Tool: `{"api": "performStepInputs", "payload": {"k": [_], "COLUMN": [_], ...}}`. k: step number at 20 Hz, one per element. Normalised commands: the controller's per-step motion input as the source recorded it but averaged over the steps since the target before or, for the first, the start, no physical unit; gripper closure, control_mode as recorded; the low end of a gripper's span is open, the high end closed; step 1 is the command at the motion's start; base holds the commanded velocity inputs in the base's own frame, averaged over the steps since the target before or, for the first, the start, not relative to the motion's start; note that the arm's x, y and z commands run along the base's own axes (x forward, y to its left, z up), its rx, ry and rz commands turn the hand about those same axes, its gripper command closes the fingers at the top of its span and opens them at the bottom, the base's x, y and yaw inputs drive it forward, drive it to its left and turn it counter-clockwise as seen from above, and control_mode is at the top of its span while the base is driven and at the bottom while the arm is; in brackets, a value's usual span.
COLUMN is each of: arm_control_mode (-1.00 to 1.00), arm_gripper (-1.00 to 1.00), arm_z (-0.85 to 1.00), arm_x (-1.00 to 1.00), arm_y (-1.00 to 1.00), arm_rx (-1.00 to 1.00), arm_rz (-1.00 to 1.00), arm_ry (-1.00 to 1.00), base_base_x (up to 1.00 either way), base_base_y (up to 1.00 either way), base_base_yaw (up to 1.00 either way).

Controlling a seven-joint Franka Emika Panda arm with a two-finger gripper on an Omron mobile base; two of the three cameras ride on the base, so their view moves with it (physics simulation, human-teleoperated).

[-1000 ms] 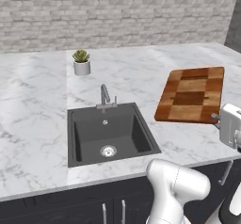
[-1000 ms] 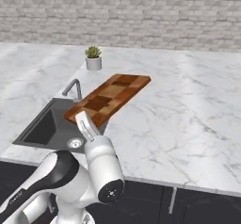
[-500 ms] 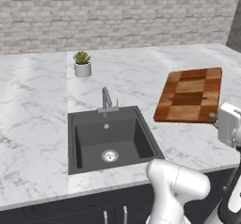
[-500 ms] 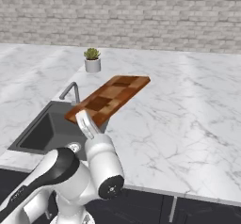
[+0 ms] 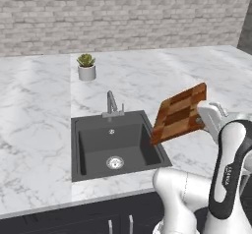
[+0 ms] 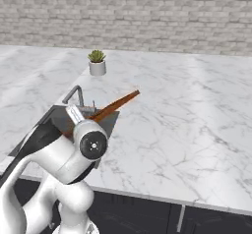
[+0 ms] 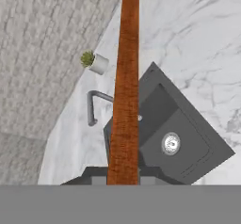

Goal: Move the cutting board and knife to the sink. Then move spray from the cabinet to the counter.

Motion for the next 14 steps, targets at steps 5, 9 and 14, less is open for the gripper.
{"api": "performStepInputs", "payload": {"k": [5, 9, 14], "arm_control_mode": [-1.0, -1.0, -1.0], "arm_gripper": [1.0, 1.0, 1.0], "arm_z": [0.0, 0.0, 0.0], "arm_x": [0.12, 0.07, 0.0], "arm_y": [0.73, 0.21, 0.0], "arm_rx": [-0.06, 0.07, 0.26], "arm_rz": [0.01, 0.0, 0.0], "arm_ry": [0.38, 0.26, 0.13], "base_base_x": [0.0, 0.0, 0.0], "base_base_y": [0.0, 0.0, 0.0], "base_base_yaw": [0.0, 0.0, 0.0]}}
